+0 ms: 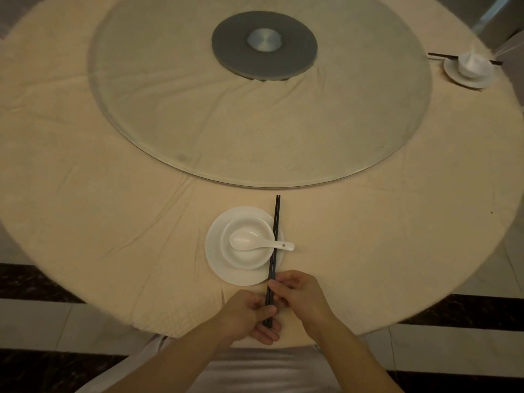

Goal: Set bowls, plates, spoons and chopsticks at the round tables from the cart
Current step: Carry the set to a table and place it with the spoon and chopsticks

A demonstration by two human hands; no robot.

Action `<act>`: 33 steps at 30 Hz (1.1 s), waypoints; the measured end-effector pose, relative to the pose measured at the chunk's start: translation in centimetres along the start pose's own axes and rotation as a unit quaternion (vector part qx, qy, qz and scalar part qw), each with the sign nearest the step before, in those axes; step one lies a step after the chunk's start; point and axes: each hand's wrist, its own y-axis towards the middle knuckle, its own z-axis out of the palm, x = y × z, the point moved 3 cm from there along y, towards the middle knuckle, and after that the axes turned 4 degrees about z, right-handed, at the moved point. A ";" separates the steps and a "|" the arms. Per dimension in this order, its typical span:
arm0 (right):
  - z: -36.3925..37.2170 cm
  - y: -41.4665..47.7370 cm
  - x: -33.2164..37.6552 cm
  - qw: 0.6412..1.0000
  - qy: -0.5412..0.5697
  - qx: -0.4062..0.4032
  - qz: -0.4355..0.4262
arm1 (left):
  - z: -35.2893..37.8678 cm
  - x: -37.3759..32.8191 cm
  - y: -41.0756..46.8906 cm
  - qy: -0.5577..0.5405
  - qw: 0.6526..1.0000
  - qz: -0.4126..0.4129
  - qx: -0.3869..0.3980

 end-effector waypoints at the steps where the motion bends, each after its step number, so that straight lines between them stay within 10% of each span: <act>1: 0.1 0.1 0.1 1.000 0.000 -0.001 0.001 | -0.1 0.0 0.0 -0.003 1.000 0.000 0.000; 33: 0.3 0.2 0.3 1.000 -0.020 -0.018 -0.006 | -0.2 0.3 0.3 0.012 1.000 -0.010 -0.007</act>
